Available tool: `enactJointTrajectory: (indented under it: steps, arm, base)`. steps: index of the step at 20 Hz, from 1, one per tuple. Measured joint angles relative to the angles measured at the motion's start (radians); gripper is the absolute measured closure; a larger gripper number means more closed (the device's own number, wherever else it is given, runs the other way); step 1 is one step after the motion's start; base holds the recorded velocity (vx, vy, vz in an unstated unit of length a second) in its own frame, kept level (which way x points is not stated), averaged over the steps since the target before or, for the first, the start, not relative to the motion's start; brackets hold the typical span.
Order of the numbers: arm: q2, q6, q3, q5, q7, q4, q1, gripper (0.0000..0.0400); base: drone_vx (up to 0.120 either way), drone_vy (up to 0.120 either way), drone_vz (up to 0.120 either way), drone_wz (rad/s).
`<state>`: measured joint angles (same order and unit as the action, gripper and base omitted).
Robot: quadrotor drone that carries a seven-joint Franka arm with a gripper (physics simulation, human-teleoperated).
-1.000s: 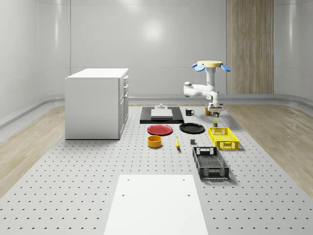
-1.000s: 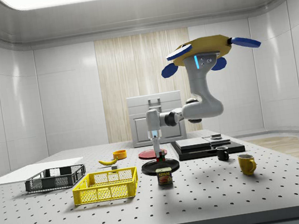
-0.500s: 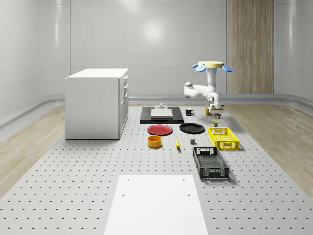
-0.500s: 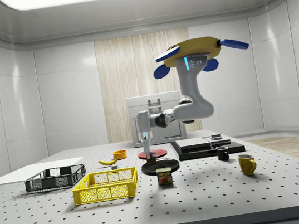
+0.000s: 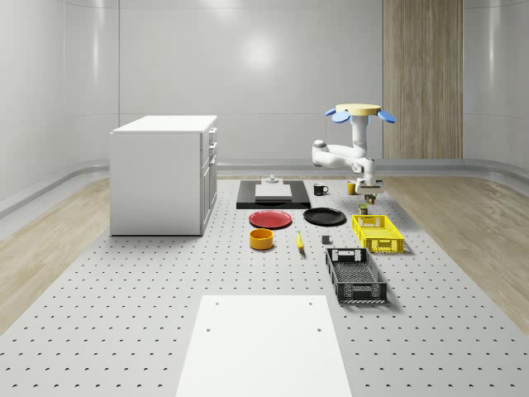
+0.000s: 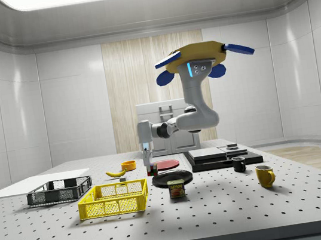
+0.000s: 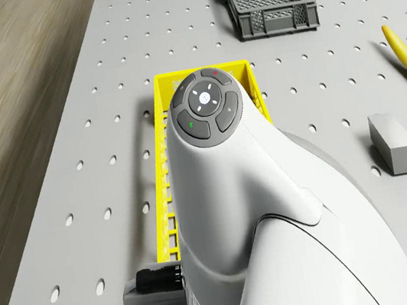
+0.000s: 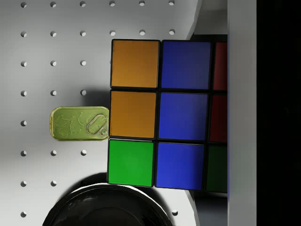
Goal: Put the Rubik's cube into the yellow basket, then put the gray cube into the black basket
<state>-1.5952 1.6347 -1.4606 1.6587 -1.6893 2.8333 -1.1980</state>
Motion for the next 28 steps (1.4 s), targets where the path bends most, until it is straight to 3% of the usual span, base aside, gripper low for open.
enactJointTrajectory:
  steps: [18,24,28]
  arm:
    - [-0.012,0.011,-0.001,-0.005,0.001,0.0,-0.001,0.0113]
    - [-0.015,0.014,-0.001,-0.006,0.001,0.0,-0.002,0.0113]
    - [-0.016,0.015,-0.001,-0.007,0.001,0.0,-0.002,0.0113]
  base:
    - [0.12,0.0,0.0,0.0]
    - [0.12,0.0,-0.1,0.0]
    - [0.12,-0.07,0.0,0.0]
